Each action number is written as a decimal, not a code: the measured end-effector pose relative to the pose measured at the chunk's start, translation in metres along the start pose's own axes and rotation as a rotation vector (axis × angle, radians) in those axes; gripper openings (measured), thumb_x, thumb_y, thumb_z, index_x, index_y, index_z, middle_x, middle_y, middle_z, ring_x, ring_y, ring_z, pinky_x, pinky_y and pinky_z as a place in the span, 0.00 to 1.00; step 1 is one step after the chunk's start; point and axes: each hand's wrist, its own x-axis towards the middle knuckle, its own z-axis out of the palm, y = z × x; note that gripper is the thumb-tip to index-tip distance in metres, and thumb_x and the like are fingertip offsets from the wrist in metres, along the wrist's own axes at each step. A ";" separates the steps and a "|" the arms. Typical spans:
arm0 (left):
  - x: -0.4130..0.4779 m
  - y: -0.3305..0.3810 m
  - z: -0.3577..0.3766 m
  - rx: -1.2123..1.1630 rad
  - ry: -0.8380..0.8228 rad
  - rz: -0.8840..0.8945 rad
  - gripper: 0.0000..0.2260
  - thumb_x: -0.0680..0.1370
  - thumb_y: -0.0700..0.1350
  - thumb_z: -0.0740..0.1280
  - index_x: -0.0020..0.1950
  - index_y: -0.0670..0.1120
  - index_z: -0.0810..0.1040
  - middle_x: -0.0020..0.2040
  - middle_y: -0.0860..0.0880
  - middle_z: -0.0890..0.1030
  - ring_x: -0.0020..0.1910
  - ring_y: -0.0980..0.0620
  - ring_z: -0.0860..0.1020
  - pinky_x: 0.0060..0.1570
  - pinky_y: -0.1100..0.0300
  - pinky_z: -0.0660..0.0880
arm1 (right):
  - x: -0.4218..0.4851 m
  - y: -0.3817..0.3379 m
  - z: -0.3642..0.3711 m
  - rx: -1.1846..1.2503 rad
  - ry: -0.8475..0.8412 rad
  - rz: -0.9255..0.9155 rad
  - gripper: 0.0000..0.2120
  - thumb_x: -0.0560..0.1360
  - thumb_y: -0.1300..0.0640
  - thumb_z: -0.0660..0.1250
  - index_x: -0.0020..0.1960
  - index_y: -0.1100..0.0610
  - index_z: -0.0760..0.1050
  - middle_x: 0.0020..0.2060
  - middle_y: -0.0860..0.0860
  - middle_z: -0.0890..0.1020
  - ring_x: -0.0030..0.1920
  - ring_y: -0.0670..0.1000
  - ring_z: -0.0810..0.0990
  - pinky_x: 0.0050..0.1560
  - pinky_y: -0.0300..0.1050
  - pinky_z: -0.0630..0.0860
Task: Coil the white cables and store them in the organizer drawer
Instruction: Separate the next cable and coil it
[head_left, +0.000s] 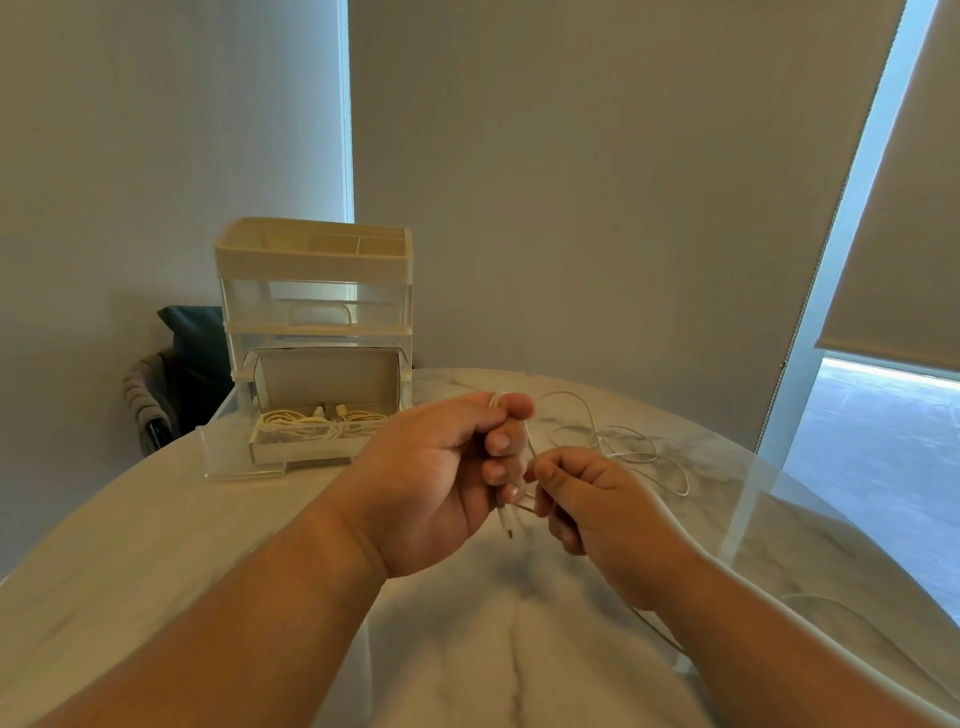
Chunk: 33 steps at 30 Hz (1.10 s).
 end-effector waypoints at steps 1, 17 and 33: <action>0.000 0.000 0.000 -0.039 0.005 0.003 0.11 0.82 0.40 0.53 0.50 0.40 0.74 0.31 0.48 0.67 0.28 0.53 0.64 0.34 0.56 0.63 | 0.000 0.000 0.001 -0.003 -0.021 0.023 0.21 0.83 0.58 0.60 0.35 0.46 0.81 0.33 0.52 0.77 0.27 0.47 0.67 0.29 0.40 0.63; 0.007 -0.004 0.002 -0.352 0.158 0.070 0.09 0.80 0.40 0.59 0.53 0.41 0.77 0.39 0.45 0.82 0.34 0.53 0.78 0.46 0.58 0.75 | -0.011 -0.001 0.018 0.038 -0.239 0.163 0.21 0.84 0.55 0.60 0.37 0.44 0.82 0.32 0.53 0.74 0.27 0.46 0.65 0.29 0.39 0.63; 0.013 -0.005 -0.003 -0.212 0.358 0.164 0.13 0.84 0.37 0.54 0.56 0.41 0.78 0.50 0.42 0.86 0.50 0.48 0.85 0.53 0.55 0.77 | -0.018 -0.013 0.008 -0.021 -0.325 0.275 0.12 0.82 0.61 0.61 0.54 0.55 0.84 0.31 0.51 0.76 0.24 0.47 0.65 0.26 0.39 0.62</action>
